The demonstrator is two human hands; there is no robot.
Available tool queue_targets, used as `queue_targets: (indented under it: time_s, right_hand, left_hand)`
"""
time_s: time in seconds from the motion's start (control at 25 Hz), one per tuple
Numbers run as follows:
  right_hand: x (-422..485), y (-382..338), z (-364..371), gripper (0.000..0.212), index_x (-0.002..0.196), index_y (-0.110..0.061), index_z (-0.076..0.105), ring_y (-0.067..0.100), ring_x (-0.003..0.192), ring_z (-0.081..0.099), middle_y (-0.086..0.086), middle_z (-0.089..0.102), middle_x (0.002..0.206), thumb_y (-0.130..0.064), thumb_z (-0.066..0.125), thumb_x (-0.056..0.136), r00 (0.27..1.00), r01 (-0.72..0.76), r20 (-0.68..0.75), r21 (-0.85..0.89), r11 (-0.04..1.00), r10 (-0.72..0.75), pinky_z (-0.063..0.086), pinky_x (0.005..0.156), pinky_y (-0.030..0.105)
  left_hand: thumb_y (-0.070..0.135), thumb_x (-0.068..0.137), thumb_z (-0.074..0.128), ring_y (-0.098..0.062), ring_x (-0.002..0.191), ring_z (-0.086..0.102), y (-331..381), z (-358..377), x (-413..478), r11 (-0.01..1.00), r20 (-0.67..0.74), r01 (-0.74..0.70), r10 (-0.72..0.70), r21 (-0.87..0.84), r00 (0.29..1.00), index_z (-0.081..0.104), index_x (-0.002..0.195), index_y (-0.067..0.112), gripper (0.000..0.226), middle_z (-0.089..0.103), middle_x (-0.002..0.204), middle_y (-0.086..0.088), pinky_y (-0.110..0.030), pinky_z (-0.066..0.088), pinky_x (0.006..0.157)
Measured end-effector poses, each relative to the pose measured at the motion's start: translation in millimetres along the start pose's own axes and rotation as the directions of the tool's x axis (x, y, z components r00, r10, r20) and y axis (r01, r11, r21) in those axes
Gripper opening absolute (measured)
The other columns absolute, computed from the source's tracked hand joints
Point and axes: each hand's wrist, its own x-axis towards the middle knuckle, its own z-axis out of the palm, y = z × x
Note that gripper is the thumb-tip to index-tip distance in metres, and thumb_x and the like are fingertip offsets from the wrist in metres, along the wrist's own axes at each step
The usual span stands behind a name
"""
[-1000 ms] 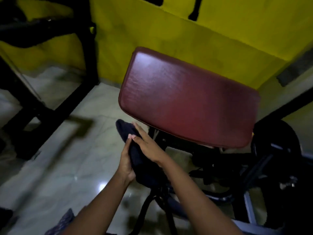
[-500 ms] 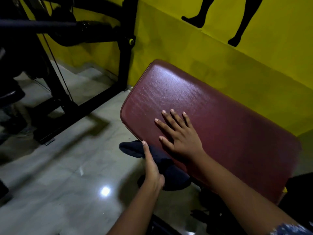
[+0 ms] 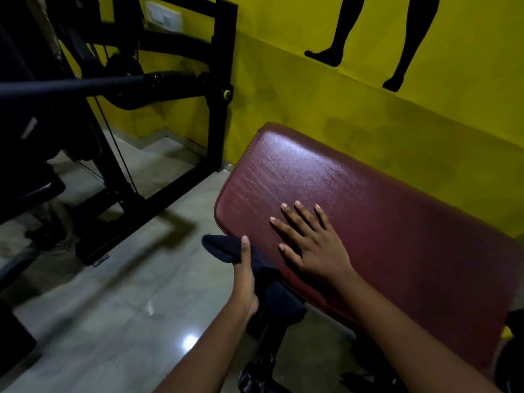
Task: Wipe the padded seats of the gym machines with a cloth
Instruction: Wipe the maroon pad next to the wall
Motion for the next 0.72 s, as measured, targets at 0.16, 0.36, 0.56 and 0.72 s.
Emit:
queue_targets:
  time_s: [0.16,0.36,0.56,0.72]
  right_hand:
    - [26.2,-23.6,-6.3,0.057,0.145,-0.034,0.027,0.018,0.143,0.021,-0.003,0.027,0.154,-0.056,0.023,0.093,0.965,-0.259,-0.016,0.093,0.961,0.262,-0.001,0.115,0.042]
    - [125.6,-19.5,-6.2,0.068,0.149,-0.031,0.012,0.022,0.146,0.0,0.002,0.007,0.159,-0.06,0.003,0.087,0.795,-0.598,-0.009,0.152,0.787,0.606,-0.014,0.112,0.05]
    - [142.4,-23.2,11.2,0.061,0.148,-0.029,0.02,0.024,0.145,0.011,0.003,0.016,0.157,-0.052,0.025,0.092,0.724,-0.674,-0.152,0.053,0.737,0.673,0.005,0.113,0.058]
    - [144.3,-25.2,10.9,0.06,0.148,-0.029,0.022,0.024,0.144,0.014,0.003,0.018,0.157,-0.051,0.027,0.092,0.705,-0.697,-0.173,0.014,0.717,0.688,0.008,0.113,0.058]
  left_hand:
    - [0.078,0.057,0.062,-0.022,0.111,0.062,51.1,-18.7,30.0,0.99,-0.044,-0.016,0.022,0.141,0.999,0.049,0.134,0.02,0.097,0.062,0.126,-0.005,-0.041,0.047,0.099]
    - [0.071,0.073,0.053,-0.019,0.094,0.064,138.9,-10.0,84.5,0.756,0.037,-0.081,0.074,0.649,0.997,0.06,0.107,0.014,0.067,0.066,0.109,-0.007,-0.031,0.051,0.084]
    - [0.086,0.054,0.052,-0.024,0.102,0.065,176.0,33.0,126.5,0.573,0.209,-0.17,-0.002,0.802,0.978,0.06,0.12,0.019,0.095,0.067,0.112,-0.006,-0.036,0.051,0.092]
    - [0.093,0.037,0.058,-0.025,0.104,0.065,191.9,71.7,171.0,0.584,0.27,-0.177,-0.076,0.792,0.96,0.061,0.121,0.019,0.112,0.067,0.116,-0.009,-0.044,0.049,0.097]
